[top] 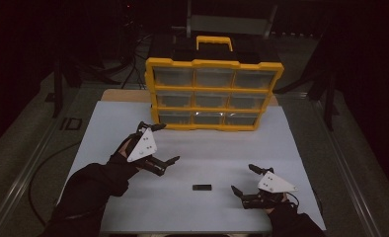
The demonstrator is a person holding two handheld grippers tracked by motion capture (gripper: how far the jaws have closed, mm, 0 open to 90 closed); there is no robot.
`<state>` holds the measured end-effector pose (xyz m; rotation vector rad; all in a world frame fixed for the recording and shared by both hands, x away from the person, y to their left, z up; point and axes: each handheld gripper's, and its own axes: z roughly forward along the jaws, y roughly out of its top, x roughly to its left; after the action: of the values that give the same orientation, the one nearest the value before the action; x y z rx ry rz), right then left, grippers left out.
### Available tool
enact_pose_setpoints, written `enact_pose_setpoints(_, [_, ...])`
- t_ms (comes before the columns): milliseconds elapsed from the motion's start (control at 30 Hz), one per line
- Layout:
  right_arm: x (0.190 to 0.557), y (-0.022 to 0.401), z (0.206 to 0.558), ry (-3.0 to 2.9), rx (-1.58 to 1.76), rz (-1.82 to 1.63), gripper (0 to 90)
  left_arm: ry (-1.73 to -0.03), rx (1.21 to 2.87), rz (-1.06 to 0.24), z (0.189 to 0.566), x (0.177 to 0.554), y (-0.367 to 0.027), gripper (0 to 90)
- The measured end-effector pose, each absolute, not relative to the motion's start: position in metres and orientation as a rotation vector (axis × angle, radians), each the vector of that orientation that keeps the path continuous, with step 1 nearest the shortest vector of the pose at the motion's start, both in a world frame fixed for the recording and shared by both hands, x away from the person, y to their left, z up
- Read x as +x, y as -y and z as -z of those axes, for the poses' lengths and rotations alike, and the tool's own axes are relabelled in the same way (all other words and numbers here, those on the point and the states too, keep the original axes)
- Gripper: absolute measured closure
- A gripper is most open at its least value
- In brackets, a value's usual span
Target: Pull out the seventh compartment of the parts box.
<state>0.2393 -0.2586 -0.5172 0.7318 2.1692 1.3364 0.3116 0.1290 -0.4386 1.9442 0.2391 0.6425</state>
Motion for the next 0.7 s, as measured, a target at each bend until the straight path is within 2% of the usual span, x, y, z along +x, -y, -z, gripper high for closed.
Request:
enact_pose_setpoints(500, [0.240,0.259,0.517,-2.173,0.716,-1.334,8.1,-0.207,1.973,-0.624,0.454,0.339,-0.105,0.0])
enact_pose_setpoints(700, [0.240,0.259,0.517,-2.171,0.713,-1.336,8.1,-0.196,1.978,-0.660,0.460,0.348,-0.099,0.0])
